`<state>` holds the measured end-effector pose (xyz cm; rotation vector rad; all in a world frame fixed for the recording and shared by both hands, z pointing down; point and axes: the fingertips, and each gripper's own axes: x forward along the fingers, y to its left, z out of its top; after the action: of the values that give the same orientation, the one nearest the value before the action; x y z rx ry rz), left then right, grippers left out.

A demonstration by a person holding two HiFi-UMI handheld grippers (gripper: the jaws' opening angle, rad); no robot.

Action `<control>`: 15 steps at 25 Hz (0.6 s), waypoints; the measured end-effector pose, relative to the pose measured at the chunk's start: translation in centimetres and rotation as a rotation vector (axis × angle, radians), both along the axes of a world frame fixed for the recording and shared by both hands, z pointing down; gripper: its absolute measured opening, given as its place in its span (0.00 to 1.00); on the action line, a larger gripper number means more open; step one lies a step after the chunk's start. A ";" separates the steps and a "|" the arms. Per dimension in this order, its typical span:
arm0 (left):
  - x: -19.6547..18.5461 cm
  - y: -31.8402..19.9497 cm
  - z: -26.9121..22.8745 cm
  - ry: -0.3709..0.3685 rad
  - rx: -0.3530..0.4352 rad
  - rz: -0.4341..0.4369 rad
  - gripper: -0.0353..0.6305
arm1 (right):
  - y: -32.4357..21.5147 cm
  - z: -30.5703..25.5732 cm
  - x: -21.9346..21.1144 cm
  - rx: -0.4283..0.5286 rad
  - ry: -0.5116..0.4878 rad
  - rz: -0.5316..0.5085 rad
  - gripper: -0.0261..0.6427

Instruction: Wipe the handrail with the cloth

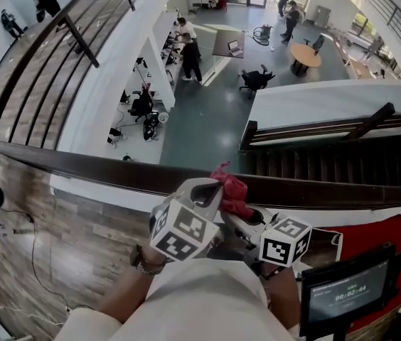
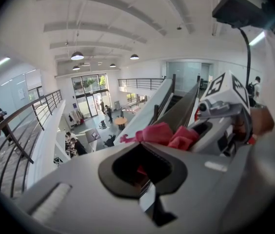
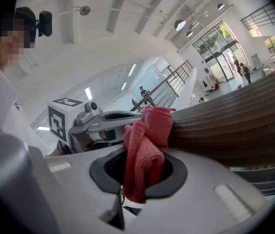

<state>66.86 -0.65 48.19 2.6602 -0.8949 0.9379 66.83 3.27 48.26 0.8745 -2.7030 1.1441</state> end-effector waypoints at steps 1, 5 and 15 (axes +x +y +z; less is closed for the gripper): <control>-0.2 -0.1 0.0 0.002 0.001 -0.004 0.06 | -0.1 0.0 -0.2 0.001 0.003 -0.004 0.13; -1.7 -0.4 0.4 0.017 -0.012 -0.003 0.06 | -0.5 0.3 -1.8 -0.012 0.014 0.010 0.13; -3.9 -1.1 0.4 0.032 -0.027 0.021 0.06 | -1.2 0.4 -4.0 -0.030 0.050 0.061 0.13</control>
<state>63.00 -1.77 48.62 2.6586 -0.8435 0.9028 62.78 2.07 48.69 0.9735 -2.6299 1.1547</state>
